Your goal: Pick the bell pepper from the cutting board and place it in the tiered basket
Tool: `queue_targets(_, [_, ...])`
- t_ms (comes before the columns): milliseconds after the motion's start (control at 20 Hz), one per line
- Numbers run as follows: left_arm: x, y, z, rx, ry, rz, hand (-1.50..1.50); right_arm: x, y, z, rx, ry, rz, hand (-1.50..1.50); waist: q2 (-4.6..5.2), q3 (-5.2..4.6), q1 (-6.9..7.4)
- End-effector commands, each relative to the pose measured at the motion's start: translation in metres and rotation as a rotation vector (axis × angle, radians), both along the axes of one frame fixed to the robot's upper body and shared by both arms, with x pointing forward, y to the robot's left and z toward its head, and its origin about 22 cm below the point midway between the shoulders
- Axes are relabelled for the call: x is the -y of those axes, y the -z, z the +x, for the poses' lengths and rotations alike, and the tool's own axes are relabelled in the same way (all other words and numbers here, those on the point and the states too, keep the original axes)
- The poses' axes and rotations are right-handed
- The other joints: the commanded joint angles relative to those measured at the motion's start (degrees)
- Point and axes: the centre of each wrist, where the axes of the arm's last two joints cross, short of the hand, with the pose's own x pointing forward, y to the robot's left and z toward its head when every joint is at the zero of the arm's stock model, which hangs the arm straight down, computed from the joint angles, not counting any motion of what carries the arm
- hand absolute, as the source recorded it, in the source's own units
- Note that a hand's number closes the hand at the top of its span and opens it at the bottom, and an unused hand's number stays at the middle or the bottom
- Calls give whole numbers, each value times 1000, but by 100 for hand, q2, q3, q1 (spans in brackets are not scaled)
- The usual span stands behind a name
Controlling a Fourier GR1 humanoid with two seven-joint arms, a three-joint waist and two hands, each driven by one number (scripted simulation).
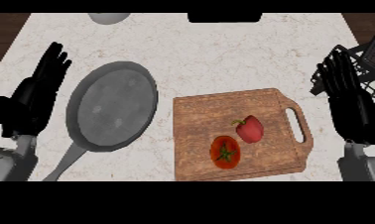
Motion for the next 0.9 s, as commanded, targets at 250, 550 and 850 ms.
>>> queue_targets(250, [-19, 24, 2, 13, -90, 306, 0, -46, -29, 4, 149, -378, -169, 150, -111, -46, -24])
queue_targets(550, [-5, 46, 4, -49, -92, 266, 0, -11, 29, -42, -26, 284, -367, -150, -107, -52, -167])
queue_targets(850, [-6, 46, 5, -59, -95, 259, 0, 14, -24, -81, -64, 111, -611, -150, -132, -54, -146])
